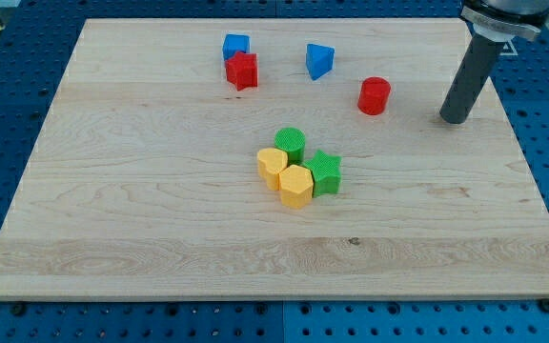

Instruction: Move the red circle towards the triangle

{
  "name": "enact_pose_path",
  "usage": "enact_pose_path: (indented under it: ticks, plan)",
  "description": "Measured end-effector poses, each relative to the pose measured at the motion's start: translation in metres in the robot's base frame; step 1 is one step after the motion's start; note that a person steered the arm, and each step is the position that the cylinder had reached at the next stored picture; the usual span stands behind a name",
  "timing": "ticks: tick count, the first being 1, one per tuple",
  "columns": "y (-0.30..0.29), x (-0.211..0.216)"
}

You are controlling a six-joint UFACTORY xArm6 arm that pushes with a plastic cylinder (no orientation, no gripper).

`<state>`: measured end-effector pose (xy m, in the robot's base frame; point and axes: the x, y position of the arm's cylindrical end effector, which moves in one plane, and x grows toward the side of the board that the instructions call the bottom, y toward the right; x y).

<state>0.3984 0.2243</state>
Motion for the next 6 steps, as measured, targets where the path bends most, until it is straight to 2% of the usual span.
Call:
enact_pose_path:
  ticks: [6]
  plan:
    - [-0.103, -0.015]
